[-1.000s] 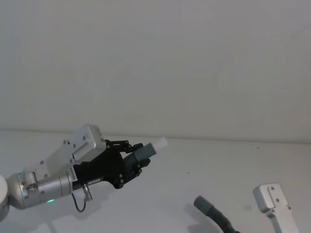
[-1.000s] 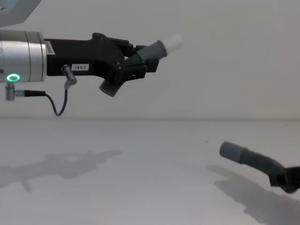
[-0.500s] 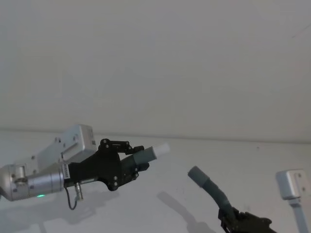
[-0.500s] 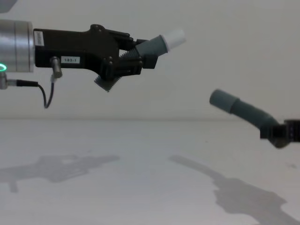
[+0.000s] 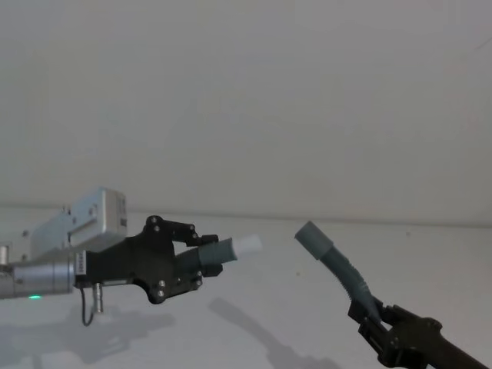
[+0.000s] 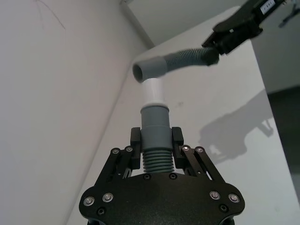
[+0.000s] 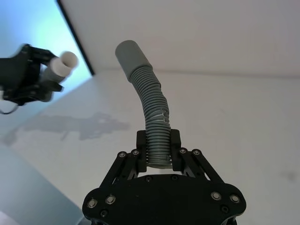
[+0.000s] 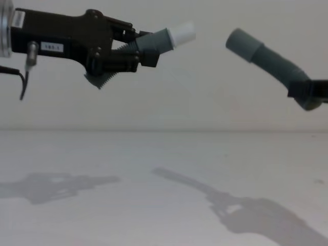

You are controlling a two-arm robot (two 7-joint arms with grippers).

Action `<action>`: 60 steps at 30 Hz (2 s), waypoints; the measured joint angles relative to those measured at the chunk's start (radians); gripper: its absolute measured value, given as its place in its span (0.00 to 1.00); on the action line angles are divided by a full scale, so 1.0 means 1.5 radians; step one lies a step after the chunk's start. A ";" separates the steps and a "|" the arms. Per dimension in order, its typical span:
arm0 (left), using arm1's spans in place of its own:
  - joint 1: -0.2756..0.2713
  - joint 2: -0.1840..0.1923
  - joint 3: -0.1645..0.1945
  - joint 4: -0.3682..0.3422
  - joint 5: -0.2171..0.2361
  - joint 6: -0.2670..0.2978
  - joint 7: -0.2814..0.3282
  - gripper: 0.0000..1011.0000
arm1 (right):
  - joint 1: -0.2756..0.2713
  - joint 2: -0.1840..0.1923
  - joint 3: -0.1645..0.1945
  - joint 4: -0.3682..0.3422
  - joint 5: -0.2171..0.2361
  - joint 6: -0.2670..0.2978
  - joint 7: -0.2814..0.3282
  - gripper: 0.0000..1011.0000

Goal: Use both hands to pick up one end of the pipe from the table, align the ends, and insert them.

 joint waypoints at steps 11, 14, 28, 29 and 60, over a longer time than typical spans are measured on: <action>-0.035 0.033 0.004 -0.022 -0.008 0.029 -0.044 0.35 | 0.004 0.047 0.023 0.027 0.056 -0.080 0.135 0.25; -0.051 0.041 0.007 -0.025 -0.010 0.039 -0.062 0.35 | 0.009 0.066 0.025 0.042 0.069 -0.110 0.186 0.25; -0.119 0.047 0.025 -0.022 -0.023 0.065 -0.131 0.35 | 0.039 0.127 0.018 0.113 0.085 -0.247 0.352 0.25; -0.123 0.047 0.027 -0.022 -0.024 0.067 -0.135 0.35 | 0.041 0.132 0.015 0.120 0.083 -0.264 0.367 0.25; -0.060 0.082 0.046 -0.124 -0.017 0.104 -0.060 0.35 | 0.025 0.150 -0.006 0.134 -0.011 -0.347 0.324 0.25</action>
